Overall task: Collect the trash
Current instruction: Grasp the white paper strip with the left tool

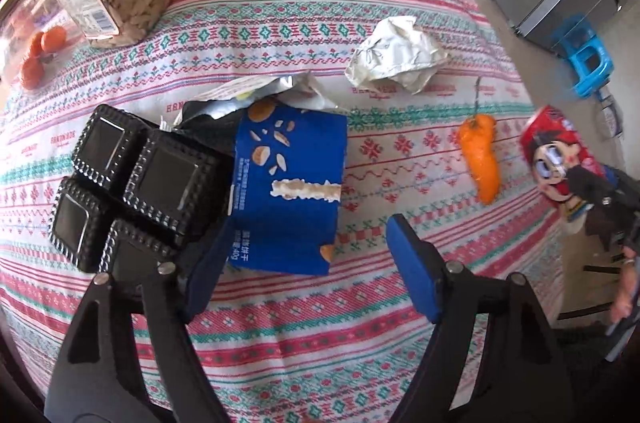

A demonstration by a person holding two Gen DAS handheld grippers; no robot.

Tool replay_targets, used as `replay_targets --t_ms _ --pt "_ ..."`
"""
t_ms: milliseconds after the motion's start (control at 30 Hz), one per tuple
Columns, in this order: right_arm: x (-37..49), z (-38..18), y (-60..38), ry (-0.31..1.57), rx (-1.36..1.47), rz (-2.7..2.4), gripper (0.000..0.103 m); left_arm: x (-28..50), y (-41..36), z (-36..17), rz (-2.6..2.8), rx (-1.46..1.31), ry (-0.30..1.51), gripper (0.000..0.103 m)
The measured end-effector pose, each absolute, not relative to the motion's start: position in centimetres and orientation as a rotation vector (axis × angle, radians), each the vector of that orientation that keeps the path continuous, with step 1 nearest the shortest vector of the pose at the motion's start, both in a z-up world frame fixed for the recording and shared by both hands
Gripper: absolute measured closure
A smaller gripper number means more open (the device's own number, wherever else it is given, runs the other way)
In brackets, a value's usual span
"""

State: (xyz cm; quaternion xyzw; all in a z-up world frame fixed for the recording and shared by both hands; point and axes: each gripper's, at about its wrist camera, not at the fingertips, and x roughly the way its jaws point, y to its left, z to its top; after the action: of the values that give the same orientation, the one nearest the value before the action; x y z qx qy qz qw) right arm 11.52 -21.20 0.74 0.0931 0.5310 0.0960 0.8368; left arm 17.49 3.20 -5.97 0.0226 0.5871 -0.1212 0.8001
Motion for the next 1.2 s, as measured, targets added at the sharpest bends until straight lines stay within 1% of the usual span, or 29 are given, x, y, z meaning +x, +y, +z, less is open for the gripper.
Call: replay_targets --t_ms 200,300,367,400,433,500,567,633,667,733,933,1200 --pt "10.8 0.3 -23.1 1.142 0.197 0.167 0.051 17.4 1.8 -6.8 -0.209 0.178 1.252 0.024" --pt "10.5 0.1 -23.7 1.148 0.194 0.156 0.051 17.6 1.8 -7.3 -0.193 0.195 1.254 0.024" --pt "10.3 0.0 -24.0 1.15 0.193 0.15 0.051 17.8 2.1 -7.6 -0.182 0.182 1.258 0.027" --pt "10.2 0.0 -24.2 1.151 0.193 0.148 0.051 17.8 2.2 -7.7 -0.178 0.176 1.26 0.036" --pt "10.1 0.0 -24.4 1.152 0.193 0.145 0.051 17.9 2.4 -7.8 -0.177 0.166 1.267 0.049" --pt "9.9 -0.1 -24.8 1.152 0.193 0.138 0.051 18.1 2.9 -8.0 -0.174 0.138 1.267 0.052" --pt "9.8 -0.1 -25.1 1.151 0.195 0.133 0.051 18.0 3.2 -7.6 -0.171 0.121 1.251 0.058" --pt "9.6 0.0 -25.5 1.148 0.198 0.128 0.051 17.8 3.4 -6.9 -0.17 0.111 1.233 0.068" --pt "9.5 0.1 -25.7 1.146 0.199 0.125 0.051 17.8 3.5 -6.6 -0.177 0.1 1.224 0.069" --pt "9.3 0.3 -26.0 1.141 0.2 0.122 0.051 17.6 3.6 -5.9 -0.193 0.081 1.217 0.079" --pt "8.7 0.7 -27.1 1.127 0.205 0.107 0.051 16.4 2.5 -4.5 -0.249 0.068 1.18 0.079" --pt "7.6 1.1 -29.8 1.112 0.225 0.072 0.051 14.7 -1.5 -3.3 -0.346 0.081 1.142 0.079"
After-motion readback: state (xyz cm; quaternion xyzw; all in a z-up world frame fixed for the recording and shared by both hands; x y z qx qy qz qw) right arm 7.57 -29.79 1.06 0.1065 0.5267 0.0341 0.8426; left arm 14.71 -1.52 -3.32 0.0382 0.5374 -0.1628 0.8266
